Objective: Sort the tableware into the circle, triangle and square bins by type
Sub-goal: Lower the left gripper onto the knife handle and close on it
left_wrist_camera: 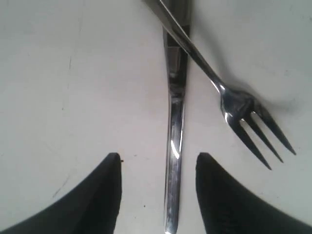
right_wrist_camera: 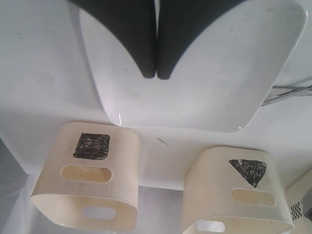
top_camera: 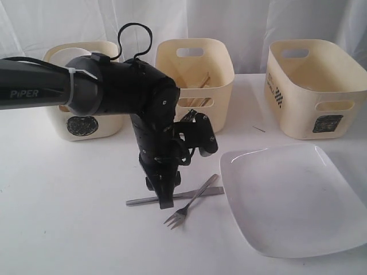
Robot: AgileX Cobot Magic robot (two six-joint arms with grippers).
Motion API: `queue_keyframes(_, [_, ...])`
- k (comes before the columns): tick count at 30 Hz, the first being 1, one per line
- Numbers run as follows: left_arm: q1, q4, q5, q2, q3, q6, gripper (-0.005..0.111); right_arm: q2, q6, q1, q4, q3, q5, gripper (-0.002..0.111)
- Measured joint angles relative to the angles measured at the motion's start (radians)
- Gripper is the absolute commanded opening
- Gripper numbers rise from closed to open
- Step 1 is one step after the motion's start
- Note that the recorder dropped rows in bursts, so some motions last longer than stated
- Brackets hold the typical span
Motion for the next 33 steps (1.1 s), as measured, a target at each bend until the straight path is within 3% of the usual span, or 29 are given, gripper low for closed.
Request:
queue_keyframes(5, [0.017,-0.096,0.000,0.000,0.000,0.047,0.052,0.000,0.000,0.000,0.000,0.000,0.000,0.000])
queue_keyframes(14, [0.128,-0.360,0.008,0.000,0.010,0.247,0.052,0.000,0.000,0.000,0.000,0.000,0.000,0.000])
queue_keyframes(22, [0.130,-0.331,-0.029,0.034,0.095,0.264,0.052,0.000,0.000,0.000,0.000,0.000,0.000,0.000])
queue_keyframes(33, [0.139,-0.252,-0.072,0.034,0.099,0.264,0.052,0.000,0.000,0.000,0.000,0.000,0.000,0.000])
